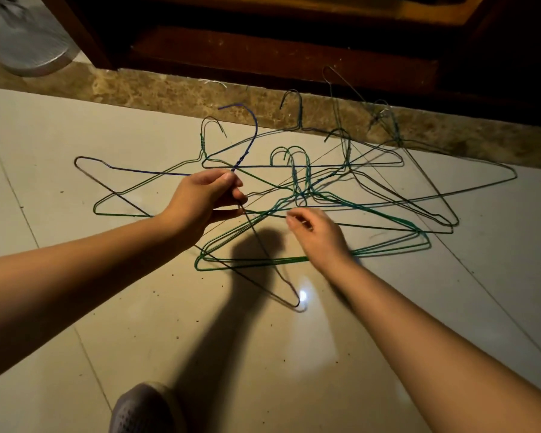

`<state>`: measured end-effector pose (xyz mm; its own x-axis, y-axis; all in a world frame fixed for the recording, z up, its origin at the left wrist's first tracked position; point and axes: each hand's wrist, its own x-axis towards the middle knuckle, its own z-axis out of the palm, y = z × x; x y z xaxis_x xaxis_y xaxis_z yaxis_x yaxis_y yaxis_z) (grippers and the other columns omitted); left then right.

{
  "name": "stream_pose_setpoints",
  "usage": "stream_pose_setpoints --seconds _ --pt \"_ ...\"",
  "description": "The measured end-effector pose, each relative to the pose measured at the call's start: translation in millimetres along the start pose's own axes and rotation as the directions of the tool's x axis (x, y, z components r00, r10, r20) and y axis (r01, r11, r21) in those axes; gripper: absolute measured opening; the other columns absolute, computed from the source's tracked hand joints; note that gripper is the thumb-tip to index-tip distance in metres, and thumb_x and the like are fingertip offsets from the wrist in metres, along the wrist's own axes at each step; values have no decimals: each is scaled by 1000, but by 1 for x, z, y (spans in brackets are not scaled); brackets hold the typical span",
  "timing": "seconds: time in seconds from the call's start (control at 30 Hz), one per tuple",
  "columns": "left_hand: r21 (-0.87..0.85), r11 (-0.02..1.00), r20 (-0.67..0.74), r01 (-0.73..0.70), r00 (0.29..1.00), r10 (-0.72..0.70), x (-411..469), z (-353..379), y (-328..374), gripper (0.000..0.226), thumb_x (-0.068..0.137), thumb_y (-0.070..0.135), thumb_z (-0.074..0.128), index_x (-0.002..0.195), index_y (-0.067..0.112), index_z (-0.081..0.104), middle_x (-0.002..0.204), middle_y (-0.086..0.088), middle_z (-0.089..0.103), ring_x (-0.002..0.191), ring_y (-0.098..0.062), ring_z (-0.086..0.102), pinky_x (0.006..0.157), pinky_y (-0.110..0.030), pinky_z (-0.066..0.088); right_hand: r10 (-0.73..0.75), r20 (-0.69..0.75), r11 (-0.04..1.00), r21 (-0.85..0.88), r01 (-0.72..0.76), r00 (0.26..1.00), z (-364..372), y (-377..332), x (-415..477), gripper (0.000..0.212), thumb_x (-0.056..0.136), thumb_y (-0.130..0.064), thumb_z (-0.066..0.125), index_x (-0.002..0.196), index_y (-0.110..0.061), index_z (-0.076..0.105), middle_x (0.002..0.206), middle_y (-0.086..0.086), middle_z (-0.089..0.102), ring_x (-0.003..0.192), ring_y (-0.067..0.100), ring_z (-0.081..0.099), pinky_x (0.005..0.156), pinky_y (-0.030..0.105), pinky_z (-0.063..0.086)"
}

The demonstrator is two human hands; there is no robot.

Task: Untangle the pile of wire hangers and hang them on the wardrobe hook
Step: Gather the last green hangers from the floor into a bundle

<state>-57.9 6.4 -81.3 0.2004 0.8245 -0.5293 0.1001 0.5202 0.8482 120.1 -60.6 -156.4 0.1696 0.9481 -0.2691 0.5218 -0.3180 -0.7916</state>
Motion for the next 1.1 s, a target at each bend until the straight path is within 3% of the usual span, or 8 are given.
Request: stream_pose_setpoints --seconds 0.13,0.23,0.33,0.43,0.7,0.87,1.0,1.1 --pt "98 994 -25 58 998 -56 -5 -7 -14 26 99 14 38 81 9 55 68 -6 53 71 -16 60 68 -29 56 81 -141 916 -380 -129 987 -27 24 23 44 92 -27 52 135 -19 45 139 7 42 125 27 37 101 32 31" --pt "131 986 -63 104 993 -96 -6 -12 -21 27 99 14 38 79 10 55 66 -6 50 69 -17 59 71 -33 53 153 -259 838 -478 -264 954 -49 43 32 55 92 -28 50 143 -23 30 149 3 27 134 27 25 106 41 26" --pt "137 981 -76 140 988 -131 -5 -16 -27 27 99 15 39 80 10 56 68 -7 50 69 -17 58 69 -32 53 251 -242 779 -524 -344 937 -70 62 39 58 95 -34 44 147 -22 21 154 2 19 140 27 16 111 46 18" --pt "137 977 -83 161 985 -151 -3 -15 -29 26 99 16 40 79 11 57 68 -6 51 69 -18 59 68 -31 51 283 -168 725 -606 -325 944 -88 68 49 52 96 -38 40 144 -23 26 150 5 26 137 28 22 109 47 20" --pt "132 978 -60 160 986 -153 2 -2 -27 26 99 16 39 81 10 56 66 -5 50 69 -18 57 62 -27 54 283 -116 697 -657 -287 952 -89 55 70 22 94 -24 48 114 -21 55 120 9 58 113 31 49 93 38 35" --pt "134 979 -70 153 987 -144 3 -1 -27 27 99 15 40 79 9 56 64 -6 49 66 -17 56 51 -20 54 194 -85 791 -575 -207 977 -89 63 54 19 92 -24 53 107 -17 62 108 9 64 98 29 58 78 30 44" --pt "144 974 -83 173 983 -163 2 -2 -30 27 99 17 40 78 10 56 65 -5 49 66 -17 56 59 -26 52 56 -107 809 -578 -108 993 -93 74 47 27 93 -26 51 116 -17 60 120 9 57 109 27 49 88 34 42" --pt "125 976 -88 179 982 -168 1 1 -31 26 99 16 41 79 9 55 65 -6 48 66 -19 54 68 -32 50 31 -160 790 -600 -122 987 -100 77 46 44 92 -24 51 136 -23 43 139 5 41 124 27 38 101 40 35"
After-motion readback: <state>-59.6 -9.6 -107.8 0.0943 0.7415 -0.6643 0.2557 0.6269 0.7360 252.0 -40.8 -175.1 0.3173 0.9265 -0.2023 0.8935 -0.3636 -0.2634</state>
